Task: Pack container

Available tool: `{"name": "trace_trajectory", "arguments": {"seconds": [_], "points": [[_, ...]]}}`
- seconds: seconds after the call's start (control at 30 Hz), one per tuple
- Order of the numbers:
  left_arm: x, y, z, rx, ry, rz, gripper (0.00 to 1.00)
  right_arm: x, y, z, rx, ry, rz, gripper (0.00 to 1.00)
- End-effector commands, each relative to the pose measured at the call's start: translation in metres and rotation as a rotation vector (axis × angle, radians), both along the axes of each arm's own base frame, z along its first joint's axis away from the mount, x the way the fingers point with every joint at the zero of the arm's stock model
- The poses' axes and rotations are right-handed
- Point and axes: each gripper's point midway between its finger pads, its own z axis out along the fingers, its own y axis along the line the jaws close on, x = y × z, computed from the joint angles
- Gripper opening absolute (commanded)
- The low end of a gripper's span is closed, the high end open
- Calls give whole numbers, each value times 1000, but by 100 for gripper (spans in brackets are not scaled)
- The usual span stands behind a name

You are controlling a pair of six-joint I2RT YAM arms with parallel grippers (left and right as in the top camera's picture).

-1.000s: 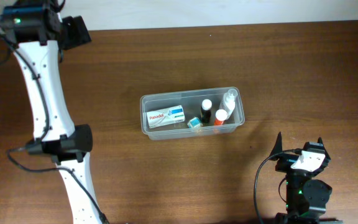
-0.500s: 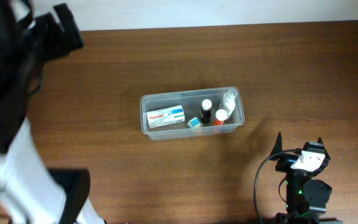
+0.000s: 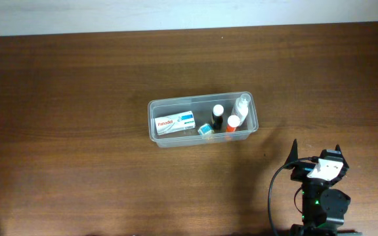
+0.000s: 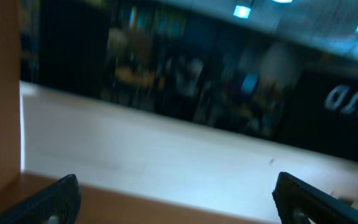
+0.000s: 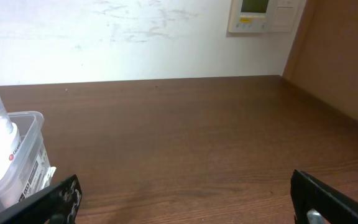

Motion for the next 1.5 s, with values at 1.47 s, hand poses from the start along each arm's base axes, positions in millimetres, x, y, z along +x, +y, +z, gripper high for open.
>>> {"name": "trace_trajectory", "arguments": {"seconds": [1.47], "points": [[-289, 40, -54, -64, -576, 13, 99, -2, -4, -1, -2, 0, -24, 98]]}}
